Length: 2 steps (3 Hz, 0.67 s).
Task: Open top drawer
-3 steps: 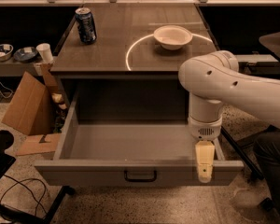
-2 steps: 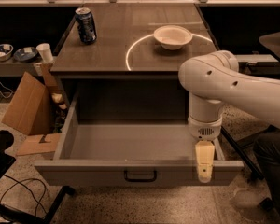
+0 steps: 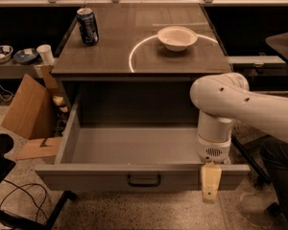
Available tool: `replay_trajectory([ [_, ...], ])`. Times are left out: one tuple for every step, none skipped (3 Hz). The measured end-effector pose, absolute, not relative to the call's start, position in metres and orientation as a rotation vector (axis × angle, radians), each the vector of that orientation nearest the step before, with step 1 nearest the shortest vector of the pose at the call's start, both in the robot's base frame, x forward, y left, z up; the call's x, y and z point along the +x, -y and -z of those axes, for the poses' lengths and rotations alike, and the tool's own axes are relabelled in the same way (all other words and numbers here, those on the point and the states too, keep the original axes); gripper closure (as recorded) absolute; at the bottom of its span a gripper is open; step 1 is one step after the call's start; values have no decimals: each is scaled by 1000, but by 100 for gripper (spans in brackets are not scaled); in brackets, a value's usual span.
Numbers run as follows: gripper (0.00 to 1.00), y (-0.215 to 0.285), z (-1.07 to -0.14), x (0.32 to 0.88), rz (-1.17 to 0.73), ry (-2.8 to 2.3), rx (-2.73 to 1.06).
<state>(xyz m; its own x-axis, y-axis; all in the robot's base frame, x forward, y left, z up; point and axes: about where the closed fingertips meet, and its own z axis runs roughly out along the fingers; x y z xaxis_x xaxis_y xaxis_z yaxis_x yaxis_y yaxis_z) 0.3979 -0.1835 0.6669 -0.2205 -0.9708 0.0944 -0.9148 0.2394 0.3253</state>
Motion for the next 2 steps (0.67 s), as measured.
replay_trajectory([
  [42,183,-672,357,306,2187,1716],
  [64,186,-683,344,281,2180,1699],
])
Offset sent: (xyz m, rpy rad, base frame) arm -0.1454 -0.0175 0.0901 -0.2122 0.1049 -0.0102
